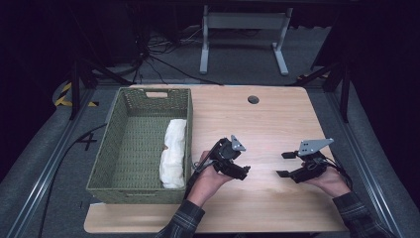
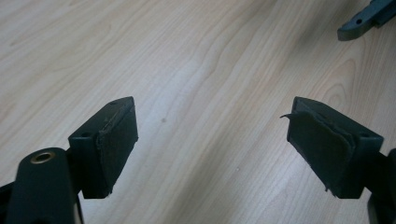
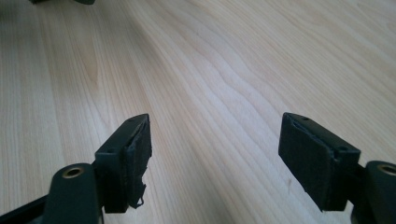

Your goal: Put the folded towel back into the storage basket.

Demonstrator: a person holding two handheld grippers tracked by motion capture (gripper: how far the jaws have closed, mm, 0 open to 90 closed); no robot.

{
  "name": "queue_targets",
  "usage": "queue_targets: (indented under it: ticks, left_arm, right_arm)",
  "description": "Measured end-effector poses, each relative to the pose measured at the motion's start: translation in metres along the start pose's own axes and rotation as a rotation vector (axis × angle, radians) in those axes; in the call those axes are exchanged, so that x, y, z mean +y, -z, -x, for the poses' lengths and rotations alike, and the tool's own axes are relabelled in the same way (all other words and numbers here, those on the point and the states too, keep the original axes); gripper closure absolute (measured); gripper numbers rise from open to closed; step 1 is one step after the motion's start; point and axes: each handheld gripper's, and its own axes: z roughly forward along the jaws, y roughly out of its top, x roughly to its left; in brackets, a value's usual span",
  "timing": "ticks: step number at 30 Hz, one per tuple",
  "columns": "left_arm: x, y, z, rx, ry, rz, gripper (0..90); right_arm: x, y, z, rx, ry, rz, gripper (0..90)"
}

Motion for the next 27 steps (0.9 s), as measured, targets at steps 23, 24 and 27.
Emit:
queue_targets:
  ticks: [23,24,27]
  left_arm:
    - [-0.049,-0.036,0.027,0.001,-0.033,-0.085,9.6]
    - [-0.05,-0.037,0.026,-0.007,-0.028,-0.072,9.2]
    - [-0.052,-0.037,0.026,-0.01,-0.039,-0.06,7.8]
  right_arm:
    - [-0.06,0.008,-0.015,-0.134,-0.081,-0.009,17.7]
    - [-0.061,0.007,-0.015,-0.14,-0.08,-0.011,17.2]
    - [-0.064,0.004,-0.015,-0.17,-0.069,-0.029,16.6]
